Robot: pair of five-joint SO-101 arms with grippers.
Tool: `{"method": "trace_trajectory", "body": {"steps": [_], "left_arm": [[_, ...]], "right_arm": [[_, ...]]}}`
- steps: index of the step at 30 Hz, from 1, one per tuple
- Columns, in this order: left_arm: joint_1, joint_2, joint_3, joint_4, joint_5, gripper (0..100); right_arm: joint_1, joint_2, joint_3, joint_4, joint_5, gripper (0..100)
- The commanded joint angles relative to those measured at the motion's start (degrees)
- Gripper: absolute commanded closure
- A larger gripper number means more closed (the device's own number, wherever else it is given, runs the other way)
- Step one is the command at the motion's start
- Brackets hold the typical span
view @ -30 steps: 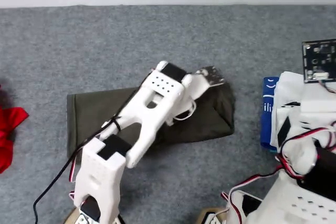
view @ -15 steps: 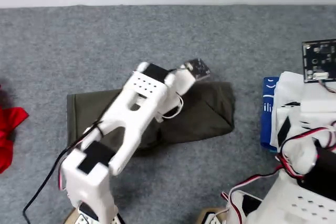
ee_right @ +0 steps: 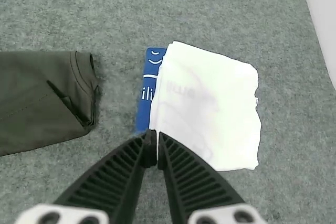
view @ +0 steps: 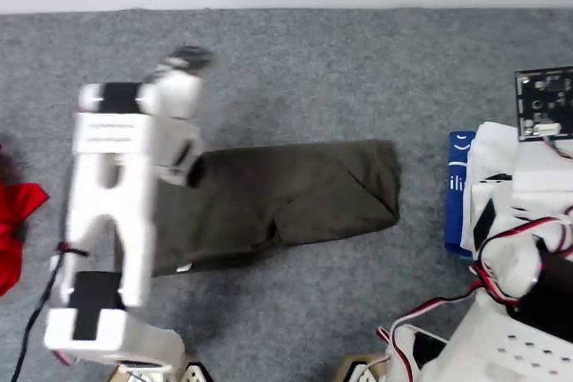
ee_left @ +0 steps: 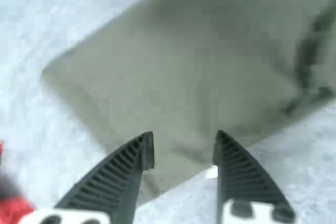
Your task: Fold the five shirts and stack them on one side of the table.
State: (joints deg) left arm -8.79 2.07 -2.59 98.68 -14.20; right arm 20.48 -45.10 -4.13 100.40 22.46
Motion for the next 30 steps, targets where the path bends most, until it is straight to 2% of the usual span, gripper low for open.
{"method": "trace_trajectory", "body": {"steps": [1,4,10,19,24,27,30], "left_arm": [[-9.4,-1.0,-2.6,0.6,0.4,78],[-12.7,3.2,-2.6,0.5,0.7,75],[-15.6,12.6,-2.9,-1.8,0.7,74],[-14.8,25.0,-2.9,-6.8,0.8,74],[-12.2,30.5,-2.9,-8.7,6.6,74],[-10.6,32.8,-2.9,-10.4,8.8,79],[-9.4,34.4,-2.9,-12.2,9.0,89]], "right_arm": [[0.7,-0.7,-0.2,1.8,-0.4,98.6],[0.7,-0.7,-0.2,1.8,-0.4,98.6],[0.7,-0.7,-0.2,1.9,-0.2,98.6],[0.7,-0.7,-0.2,2.1,-0.2,98.6],[0.7,-0.7,-0.2,2.1,-0.2,98.6],[0.7,-0.7,-0.4,2.1,-0.2,98.7],[0.7,-0.7,-0.4,2.1,-0.2,98.7]]}}
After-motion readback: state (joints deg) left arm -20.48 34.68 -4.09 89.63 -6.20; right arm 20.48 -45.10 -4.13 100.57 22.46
